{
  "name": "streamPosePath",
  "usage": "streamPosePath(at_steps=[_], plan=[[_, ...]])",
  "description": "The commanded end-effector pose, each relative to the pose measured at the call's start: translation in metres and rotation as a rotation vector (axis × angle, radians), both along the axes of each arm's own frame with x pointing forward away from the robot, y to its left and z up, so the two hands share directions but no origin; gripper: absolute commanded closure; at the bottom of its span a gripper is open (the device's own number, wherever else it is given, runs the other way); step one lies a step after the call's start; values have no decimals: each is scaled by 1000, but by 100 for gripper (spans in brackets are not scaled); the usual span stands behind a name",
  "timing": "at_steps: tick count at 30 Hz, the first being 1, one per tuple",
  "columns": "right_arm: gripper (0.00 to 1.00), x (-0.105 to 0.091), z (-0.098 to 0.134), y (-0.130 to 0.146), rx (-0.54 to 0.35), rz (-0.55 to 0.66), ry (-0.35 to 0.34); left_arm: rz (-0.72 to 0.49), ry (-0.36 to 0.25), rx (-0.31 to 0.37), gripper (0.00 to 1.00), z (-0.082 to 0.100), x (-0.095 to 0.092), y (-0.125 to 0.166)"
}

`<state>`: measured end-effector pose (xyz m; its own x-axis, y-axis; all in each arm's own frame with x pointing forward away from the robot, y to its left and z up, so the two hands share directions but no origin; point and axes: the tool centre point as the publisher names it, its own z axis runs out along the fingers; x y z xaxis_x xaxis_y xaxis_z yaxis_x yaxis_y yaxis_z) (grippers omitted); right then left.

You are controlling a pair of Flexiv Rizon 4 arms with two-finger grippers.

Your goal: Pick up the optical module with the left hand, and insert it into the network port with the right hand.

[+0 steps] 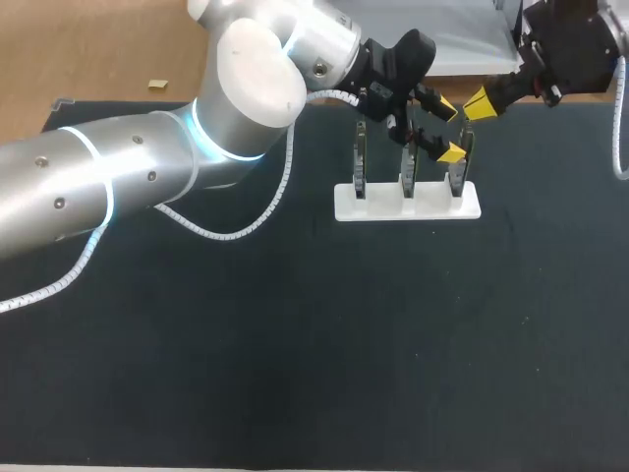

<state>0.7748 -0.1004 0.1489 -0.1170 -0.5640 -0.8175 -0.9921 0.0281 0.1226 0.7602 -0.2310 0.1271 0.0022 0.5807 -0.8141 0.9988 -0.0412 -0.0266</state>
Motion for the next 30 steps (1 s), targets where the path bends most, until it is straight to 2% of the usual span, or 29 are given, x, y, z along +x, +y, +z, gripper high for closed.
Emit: streamPosePath(at_steps=[1,30], plan=[[100,1,-1,1,-3,2,3,5,-1,2,0,0,-2,0],[100,-2,-13,1,-8,-10,27,5,-1,2,0,0,-2,0]])
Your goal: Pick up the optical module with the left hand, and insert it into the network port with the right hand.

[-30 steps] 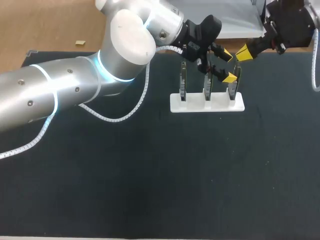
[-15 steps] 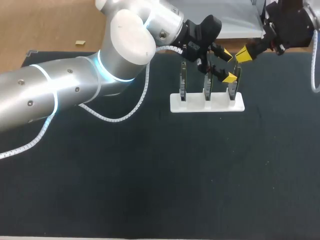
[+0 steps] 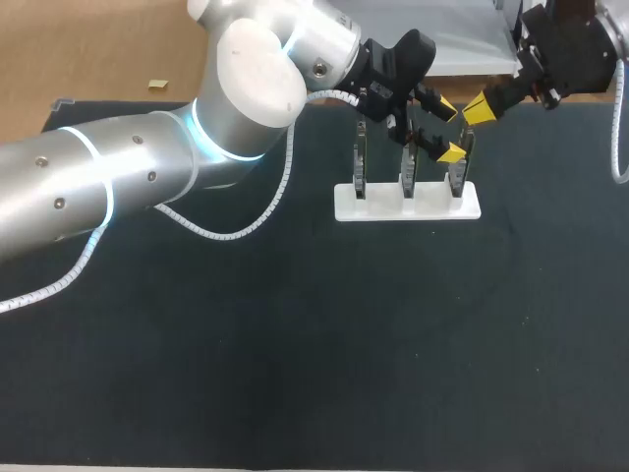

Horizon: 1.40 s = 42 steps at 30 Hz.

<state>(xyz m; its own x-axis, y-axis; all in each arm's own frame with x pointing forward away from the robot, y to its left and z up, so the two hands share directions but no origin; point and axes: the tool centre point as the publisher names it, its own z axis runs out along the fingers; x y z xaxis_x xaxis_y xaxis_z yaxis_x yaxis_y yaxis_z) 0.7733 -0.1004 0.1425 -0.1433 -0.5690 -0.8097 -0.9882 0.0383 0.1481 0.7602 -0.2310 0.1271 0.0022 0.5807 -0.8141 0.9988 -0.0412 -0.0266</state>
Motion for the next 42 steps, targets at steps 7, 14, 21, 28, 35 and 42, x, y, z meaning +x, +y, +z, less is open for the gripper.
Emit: streamPosePath(at_steps=[7,14,21,28,35,42], plan=[[100,-1,-10,2,-7,1,4,5,-1,2,0,0,-2,0],[100,-1,-10,1,-7,-1,5,5,-1,2,0,0,-2,0],[100,0,-4,1,4,-6,-10,5,-1,2,0,0,-2,0],[100,1,7,0,50,-23,-16,5,-3,-3,0,0,-3,0],[100,4,20,-2,56,-23,-56,6,-21,-5,0,4,-2,0],[100,5,30,-6,69,-34,-82,23,-56,-5,0,17,0,8]])
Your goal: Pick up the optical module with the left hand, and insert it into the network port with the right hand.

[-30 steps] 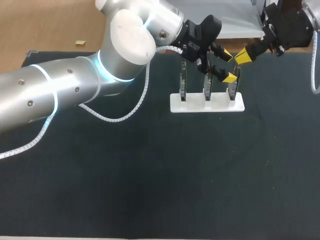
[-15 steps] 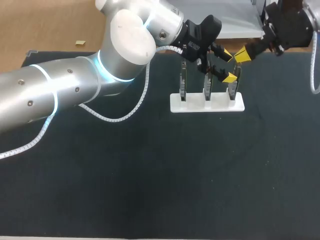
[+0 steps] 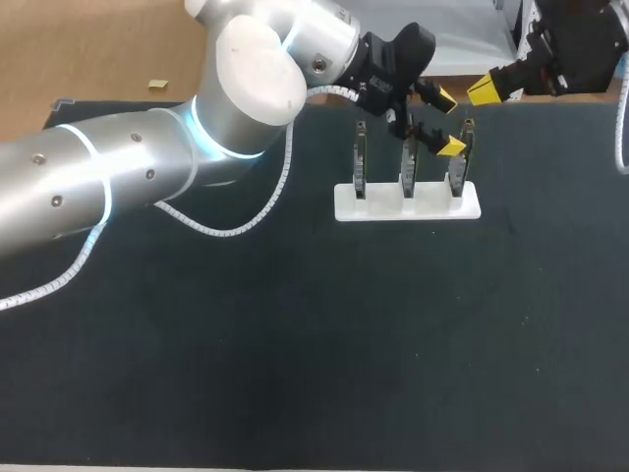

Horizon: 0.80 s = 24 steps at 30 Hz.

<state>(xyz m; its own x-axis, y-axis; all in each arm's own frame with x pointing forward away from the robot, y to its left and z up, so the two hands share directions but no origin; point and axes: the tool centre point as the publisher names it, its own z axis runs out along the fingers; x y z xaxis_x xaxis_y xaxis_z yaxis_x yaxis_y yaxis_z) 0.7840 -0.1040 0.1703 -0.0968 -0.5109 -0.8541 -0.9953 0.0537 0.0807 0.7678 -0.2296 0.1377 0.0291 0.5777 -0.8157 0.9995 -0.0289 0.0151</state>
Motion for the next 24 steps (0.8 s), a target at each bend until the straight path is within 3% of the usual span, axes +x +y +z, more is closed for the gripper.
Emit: streamPosePath(at_steps=[1,10,21,22,23,24], plan=[[100,-6,3,-3,3,-13,-13,11,-18,-1,0,8,-8,7],[100,-9,6,-5,11,-22,-27,18,-69,-18,0,25,-11,9],[100,-10,5,-7,6,-45,-34,29,-86,-15,0,29,-13,12],[72,-10,5,-7,1,-52,-30,29,-86,-15,0,29,-13,12],[32,-9,5,-7,-4,-56,-25,29,-86,-15,0,29,-13,12],[0,-9,5,-7,-4,-56,-25,29,-86,-15,0,29,-13,12]])
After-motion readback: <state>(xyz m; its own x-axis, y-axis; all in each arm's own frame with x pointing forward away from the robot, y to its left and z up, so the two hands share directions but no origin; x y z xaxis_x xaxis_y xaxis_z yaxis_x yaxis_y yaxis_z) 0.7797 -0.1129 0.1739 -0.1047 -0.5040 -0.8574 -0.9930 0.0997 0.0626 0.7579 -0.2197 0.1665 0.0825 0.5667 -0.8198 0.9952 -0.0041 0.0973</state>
